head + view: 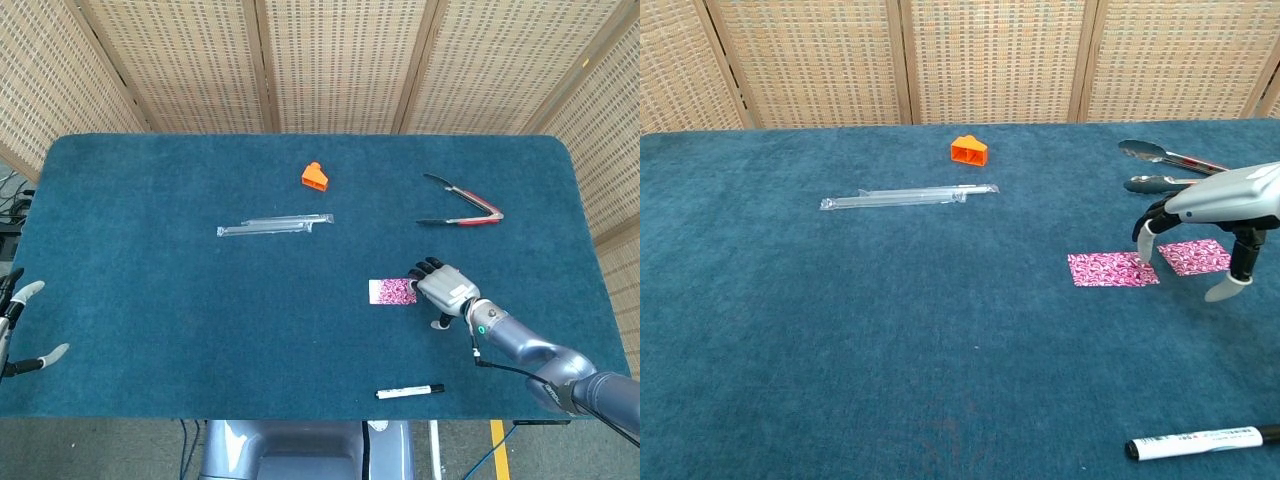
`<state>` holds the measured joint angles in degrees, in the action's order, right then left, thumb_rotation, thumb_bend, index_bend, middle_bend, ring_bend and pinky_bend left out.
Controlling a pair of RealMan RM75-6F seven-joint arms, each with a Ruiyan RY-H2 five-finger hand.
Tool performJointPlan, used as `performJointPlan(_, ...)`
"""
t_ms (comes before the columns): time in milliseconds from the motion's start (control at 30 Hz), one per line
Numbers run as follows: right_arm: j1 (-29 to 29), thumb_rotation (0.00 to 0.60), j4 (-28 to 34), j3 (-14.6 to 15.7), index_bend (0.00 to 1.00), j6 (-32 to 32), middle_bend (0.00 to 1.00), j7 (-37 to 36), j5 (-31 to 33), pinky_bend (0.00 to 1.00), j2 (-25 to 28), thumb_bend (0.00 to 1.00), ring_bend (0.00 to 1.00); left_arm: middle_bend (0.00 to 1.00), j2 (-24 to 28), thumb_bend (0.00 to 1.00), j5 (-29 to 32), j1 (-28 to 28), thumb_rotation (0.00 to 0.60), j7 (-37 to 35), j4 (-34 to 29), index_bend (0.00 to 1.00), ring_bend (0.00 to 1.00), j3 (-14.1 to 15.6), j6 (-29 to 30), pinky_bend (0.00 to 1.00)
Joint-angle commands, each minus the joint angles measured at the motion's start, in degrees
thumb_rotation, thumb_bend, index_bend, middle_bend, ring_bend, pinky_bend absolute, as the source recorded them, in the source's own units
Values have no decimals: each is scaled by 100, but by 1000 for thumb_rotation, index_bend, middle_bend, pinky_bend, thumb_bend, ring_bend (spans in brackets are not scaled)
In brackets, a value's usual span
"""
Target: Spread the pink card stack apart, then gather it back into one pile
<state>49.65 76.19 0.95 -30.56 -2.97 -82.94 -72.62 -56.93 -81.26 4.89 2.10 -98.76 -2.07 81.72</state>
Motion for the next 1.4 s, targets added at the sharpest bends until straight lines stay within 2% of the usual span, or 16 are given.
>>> performJointPlan(33, 33, 600, -7, -15, 261, 34, 139, 26, 12, 0, -60, 259, 0, 0, -4, 99, 12, -9, 429, -29, 32, 155, 0, 4, -5, 0)
performJointPlan(700, 79, 600, -206, 87, 261, 57, 139, 145, -20, 0, -291, 258, 0, 0, 7, 99, 6, -30, 430, -88, 90, 155, 0, 2, 7, 0)
performJointPlan(1400, -245, 600, 407, 474, 260, -248, 146, 99, -253, 0, 384, 257, 0, 0, 22, 99, -20, 8, 430, 68, -40, 157, 0, -13, -2, 0)
